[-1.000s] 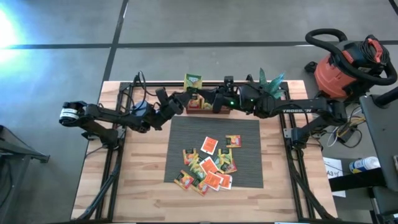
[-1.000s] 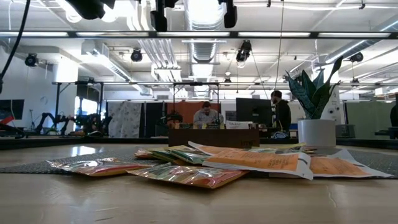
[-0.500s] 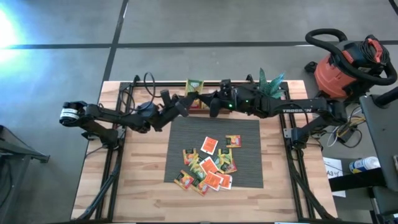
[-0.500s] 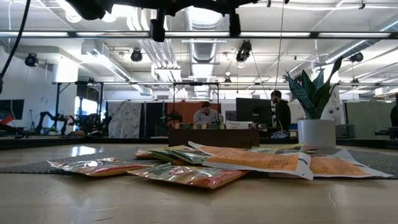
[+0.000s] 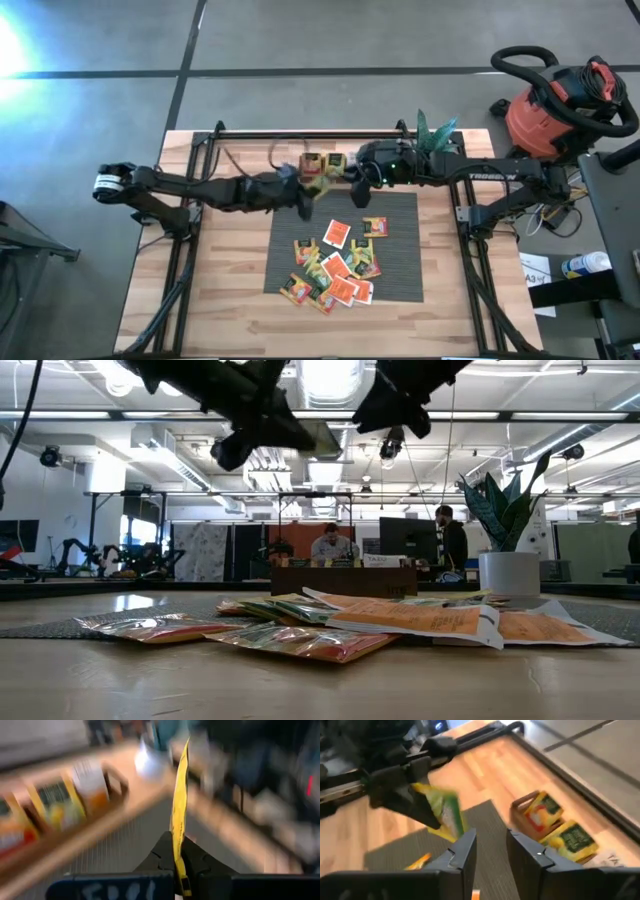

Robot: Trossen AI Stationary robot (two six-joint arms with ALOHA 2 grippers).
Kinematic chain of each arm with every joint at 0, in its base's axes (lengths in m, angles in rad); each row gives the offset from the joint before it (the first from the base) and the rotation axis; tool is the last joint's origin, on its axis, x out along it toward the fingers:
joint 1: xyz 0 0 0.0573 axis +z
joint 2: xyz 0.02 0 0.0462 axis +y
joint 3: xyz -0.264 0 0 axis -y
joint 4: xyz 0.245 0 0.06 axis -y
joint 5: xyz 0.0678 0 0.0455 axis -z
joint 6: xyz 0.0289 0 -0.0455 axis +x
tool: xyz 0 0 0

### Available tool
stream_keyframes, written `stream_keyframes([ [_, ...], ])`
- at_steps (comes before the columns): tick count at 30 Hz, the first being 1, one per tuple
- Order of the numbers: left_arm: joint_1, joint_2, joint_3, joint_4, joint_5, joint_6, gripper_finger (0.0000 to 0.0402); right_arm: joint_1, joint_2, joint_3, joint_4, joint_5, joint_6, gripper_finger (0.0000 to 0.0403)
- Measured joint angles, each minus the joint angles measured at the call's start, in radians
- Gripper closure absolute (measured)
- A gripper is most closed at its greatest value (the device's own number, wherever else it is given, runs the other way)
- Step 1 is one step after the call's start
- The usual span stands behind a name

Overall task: Pick & Place Tea
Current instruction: Put the yellow tea bag into the middle section of the wooden organizer

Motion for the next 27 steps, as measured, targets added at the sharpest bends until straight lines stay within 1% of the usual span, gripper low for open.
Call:
stream_keyframes([
  [1, -0.006, 0.000, 0.028, -0.081, 0.034, 0.026, 0.0400, -0.003, -0.001, 0.002, -0.008, -0.042, -0.019, 0.0298],
  [3, -0.017, 0.000, 0.092, -0.226, 0.069, 0.093, 0.0400, -0.011, 0.013, 0.011, 0.001, -0.156, -0.061, 0.0302],
  [5, -0.024, 0.000, 0.158, -0.342, 0.082, 0.164, 0.0400, -0.013, 0.040, 0.026, 0.000, -0.214, -0.086, 0.0308],
  [8, -0.025, 0.001, 0.241, -0.452, 0.087, 0.243, 0.0401, -0.014, 0.075, 0.054, -0.003, -0.220, -0.139, 0.0316],
  [12, -0.024, 0.001, 0.326, -0.565, 0.085, 0.297, 0.0401, -0.014, 0.099, 0.101, 0.000, -0.220, -0.171, 0.0317],
  [18, -0.026, 0.001, 0.352, -0.748, 0.098, 0.293, 0.0401, -0.011, 0.104, 0.172, 0.002, -0.222, -0.251, 0.0294],
  [20, -0.027, 0.001, 0.351, -0.748, 0.116, 0.275, 0.0401, -0.006, 0.111, 0.192, -0.002, -0.244, -0.280, 0.0281],
  [24, -0.033, 0.002, 0.350, -0.693, 0.129, 0.265, 0.0401, 0.007, 0.153, 0.237, -0.005, -0.312, -0.286, 0.0252],
  [27, -0.034, 0.001, 0.362, -0.659, 0.125, 0.275, 0.0401, 0.014, 0.196, 0.270, -0.013, -0.317, -0.286, 0.0235],
])
